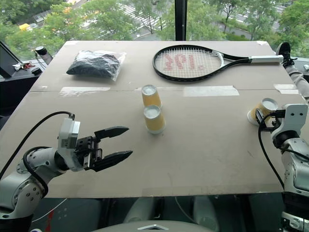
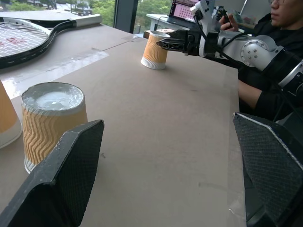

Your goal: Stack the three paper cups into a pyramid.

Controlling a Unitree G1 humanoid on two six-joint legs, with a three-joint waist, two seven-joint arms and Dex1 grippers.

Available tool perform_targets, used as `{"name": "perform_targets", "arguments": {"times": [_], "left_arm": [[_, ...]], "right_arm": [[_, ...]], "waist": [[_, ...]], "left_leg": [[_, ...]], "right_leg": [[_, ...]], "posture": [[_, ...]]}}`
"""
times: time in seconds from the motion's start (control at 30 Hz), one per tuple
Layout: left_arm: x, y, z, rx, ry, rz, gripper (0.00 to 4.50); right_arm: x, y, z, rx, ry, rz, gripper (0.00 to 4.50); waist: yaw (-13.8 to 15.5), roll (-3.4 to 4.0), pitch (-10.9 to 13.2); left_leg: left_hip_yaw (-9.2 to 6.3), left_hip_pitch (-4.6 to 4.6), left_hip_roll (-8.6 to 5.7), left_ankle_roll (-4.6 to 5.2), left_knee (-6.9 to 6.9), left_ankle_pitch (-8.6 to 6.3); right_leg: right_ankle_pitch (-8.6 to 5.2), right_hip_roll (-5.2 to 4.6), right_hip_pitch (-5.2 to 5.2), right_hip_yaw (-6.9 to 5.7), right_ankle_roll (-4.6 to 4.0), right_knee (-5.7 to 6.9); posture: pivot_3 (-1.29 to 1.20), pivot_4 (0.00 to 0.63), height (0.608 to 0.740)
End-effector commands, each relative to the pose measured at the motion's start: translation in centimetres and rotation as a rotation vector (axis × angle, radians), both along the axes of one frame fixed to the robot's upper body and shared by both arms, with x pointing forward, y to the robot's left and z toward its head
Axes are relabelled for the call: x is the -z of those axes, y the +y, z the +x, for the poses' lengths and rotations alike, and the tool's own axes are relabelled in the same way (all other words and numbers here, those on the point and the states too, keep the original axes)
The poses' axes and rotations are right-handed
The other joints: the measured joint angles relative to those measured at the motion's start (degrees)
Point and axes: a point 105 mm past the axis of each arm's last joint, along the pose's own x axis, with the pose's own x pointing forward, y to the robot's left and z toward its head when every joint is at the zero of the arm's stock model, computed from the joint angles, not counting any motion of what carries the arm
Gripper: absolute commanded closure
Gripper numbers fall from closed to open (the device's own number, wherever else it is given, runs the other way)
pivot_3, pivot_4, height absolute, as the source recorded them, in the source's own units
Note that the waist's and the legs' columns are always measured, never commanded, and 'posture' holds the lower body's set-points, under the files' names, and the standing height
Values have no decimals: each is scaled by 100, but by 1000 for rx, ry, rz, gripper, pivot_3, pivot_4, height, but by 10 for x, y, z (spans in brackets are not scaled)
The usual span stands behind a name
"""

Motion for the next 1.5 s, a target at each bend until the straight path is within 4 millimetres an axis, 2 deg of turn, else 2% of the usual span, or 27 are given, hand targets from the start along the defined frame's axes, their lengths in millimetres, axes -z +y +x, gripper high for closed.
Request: {"name": "perform_targets", "arguments": {"times": [0.03, 0.17, 0.27, 0.37, 0.5, 0.57, 0.63, 0.73, 0.8, 0.97, 1.13, 1.5], "left_arm": [[-12, -3, -3, 4, -46, -3, 42], [-10, -1, -2, -29, -26, -18, 42], [-8, 2, -1, -52, -23, -11, 0], [-7, 5, 1, -77, -38, -8, 0], [-3, 11, 0, -112, -62, -31, 0], [-1, 20, -3, -138, -66, -62, 0], [3, 26, -5, -154, -59, -60, 0], [3, 39, -13, -169, -45, -72, 0], [0, 43, -18, -168, -46, -76, 0], [-3, 53, -26, -175, -34, -70, 0], [0, 60, -35, -203, -26, -46, 0], [4, 67, -42, -242, -8, -45, 0]], "right_arm": [[-10, -3, 8, 30, -46, 64, 0], [-10, -2, 11, 18, -48, 83, 0], [-9, 0, 11, -1, -41, 85, 799], [-10, 7, 10, -51, -30, 58, 2149], [-21, 22, 7, -167, -46, 40, 2149], [-30, 49, 3, -339, -54, 14, 2149], [-33, 67, -2, -452, -48, 1, 2149], [-40, 136, -12, -798, -35, -41, 2149], [-40, 165, -16, -933, -30, -61, 2149], [-39, 187, -10, -1017, -26, -85, 2149], [-28, 205, -9, -1102, -17, -129, 2149], [-14, 236, -5, -1139, -36, -152, 2149]], "waist": [[-24, 0, 0], [-34, 2, 1], [-34, 2, 1], [-33, 2, 1], [-32, 3, 2], [-41, 10, 6], [-53, 12, 7], [-61, 10, 7], [-72, 10, 8], [23, 2, 12], [-1, 0, 13], [-35, 1, 14]], "left_leg": [[1, 0, 0, 0, 0, 0], [1, 0, 0, 0, 0, 0], [1, 0, 1, 0, -1, 0], [1, 0, 1, 0, -1, 0], [2, 0, 1, 0, -1, 0], [2, 0, 1, 0, -2, 0], [3, 0, 3, 0, -2, 0], [1, 2, 12, 1, -3, 0], [0, 2, 18, 1, -3, -1], [-11, -6, 6, 1, -1, -1], [-9, -10, 0, 1, -1, -1], [-8, -9, 4, 0, -8, -1]], "right_leg": [[0, 0, 0, 1, 0, 0], [0, 1, -1, 3, 1, 0], [0, 1, -1, 3, 0, 0], [0, 2, -1, 4, 0, 0], [0, 1, -1, 4, 0, -2], [0, 1, -1, 6, 0, -2], [0, 1, -3, 8, 0, -2], [0, -1, -2, 6, -1, -2], [0, -7, -2, 4, -2, -4], [0, -26, -6, -12, -2, -11], [0, -35, -4, -11, -1, -21], [0, -35, -6, -10, -3, -18]], "posture": [[0, 150, 740], [0, 150, 740], [0, 150, 740], [0, 150, 740], [0, 150, 740], [0, 150, 740], [0, 150, 740], [0, 150, 740], [0, 150, 740], [0, 150, 740], [0, 150, 740], [0, 150, 740]]}}
